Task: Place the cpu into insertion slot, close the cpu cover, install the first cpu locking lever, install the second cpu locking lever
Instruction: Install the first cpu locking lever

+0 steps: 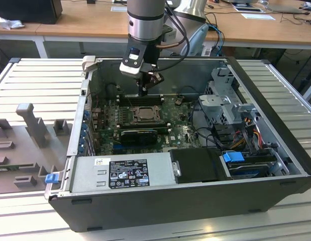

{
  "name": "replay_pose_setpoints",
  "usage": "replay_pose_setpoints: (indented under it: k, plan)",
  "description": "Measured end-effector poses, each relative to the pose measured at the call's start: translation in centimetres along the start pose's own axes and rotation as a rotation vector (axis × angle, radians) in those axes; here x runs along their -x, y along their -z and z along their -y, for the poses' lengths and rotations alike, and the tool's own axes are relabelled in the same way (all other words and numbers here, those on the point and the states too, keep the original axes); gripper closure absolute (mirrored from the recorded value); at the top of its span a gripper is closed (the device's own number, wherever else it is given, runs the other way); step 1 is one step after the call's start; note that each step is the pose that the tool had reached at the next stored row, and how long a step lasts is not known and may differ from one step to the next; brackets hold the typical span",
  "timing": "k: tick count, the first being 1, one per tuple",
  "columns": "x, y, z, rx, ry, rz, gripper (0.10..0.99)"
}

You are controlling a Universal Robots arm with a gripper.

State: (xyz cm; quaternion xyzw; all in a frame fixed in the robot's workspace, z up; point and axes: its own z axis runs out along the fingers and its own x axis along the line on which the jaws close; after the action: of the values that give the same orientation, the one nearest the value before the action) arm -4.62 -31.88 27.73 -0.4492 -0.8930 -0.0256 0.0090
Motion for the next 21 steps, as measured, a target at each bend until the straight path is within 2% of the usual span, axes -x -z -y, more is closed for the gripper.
replay_pose_setpoints:
  k: [8, 13, 21]
  plan:
    - [0.0, 0.0, 0.0, -0.002, 0.051, -0.002, 0.98]
    - [0.0, 0.0, 0.0, -0.006, 0.156, -0.006, 0.98]
    - [0.0, 0.0, 0.0, -0.01, 0.253, -0.0096, 0.98]
